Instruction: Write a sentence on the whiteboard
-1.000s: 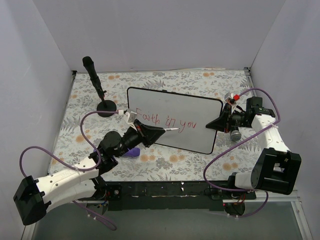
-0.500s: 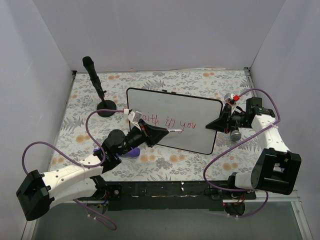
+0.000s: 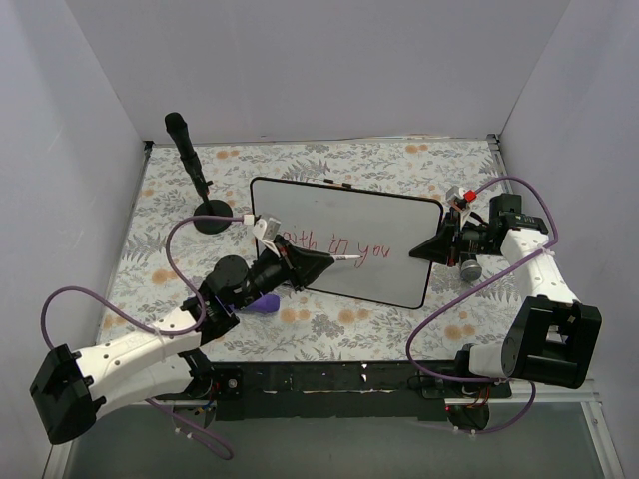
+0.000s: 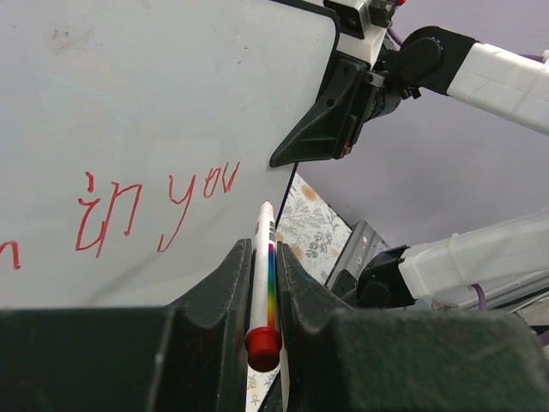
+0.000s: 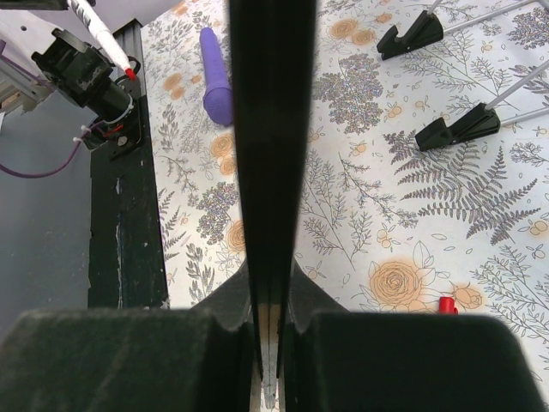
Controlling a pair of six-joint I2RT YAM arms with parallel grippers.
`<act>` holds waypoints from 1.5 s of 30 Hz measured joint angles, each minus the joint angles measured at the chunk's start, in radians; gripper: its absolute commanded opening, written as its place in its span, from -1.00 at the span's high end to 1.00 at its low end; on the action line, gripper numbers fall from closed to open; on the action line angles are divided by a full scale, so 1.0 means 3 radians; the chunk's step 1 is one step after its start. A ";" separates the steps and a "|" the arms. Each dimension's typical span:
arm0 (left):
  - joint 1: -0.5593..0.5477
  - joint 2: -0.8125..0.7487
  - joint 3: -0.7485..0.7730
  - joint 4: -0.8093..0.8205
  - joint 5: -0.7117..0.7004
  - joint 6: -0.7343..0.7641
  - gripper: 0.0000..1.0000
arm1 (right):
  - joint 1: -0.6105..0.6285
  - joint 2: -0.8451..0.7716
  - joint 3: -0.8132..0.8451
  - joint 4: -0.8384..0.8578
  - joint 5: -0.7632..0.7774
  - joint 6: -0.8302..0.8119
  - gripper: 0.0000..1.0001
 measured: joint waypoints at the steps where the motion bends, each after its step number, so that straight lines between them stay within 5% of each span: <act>1: 0.0001 -0.0034 0.0000 -0.0037 -0.0022 0.0000 1.00 | 0.0000 0.0000 0.0000 0.0001 0.0000 0.0001 0.97; 14: 0.0001 -0.0113 0.0037 -0.0046 -0.0122 0.0024 1.00 | 0.0020 0.0094 0.0136 -0.0144 0.0034 -0.0079 0.97; 27: -0.0028 0.0734 0.0462 0.0015 0.0299 0.0229 1.00 | 0.0020 0.0095 0.0136 -0.0168 0.0031 -0.0095 0.97; 45: -0.0281 0.0549 0.0271 0.0014 0.0106 0.0432 1.00 | 0.0024 0.0095 0.0136 -0.0165 0.0028 -0.0102 0.97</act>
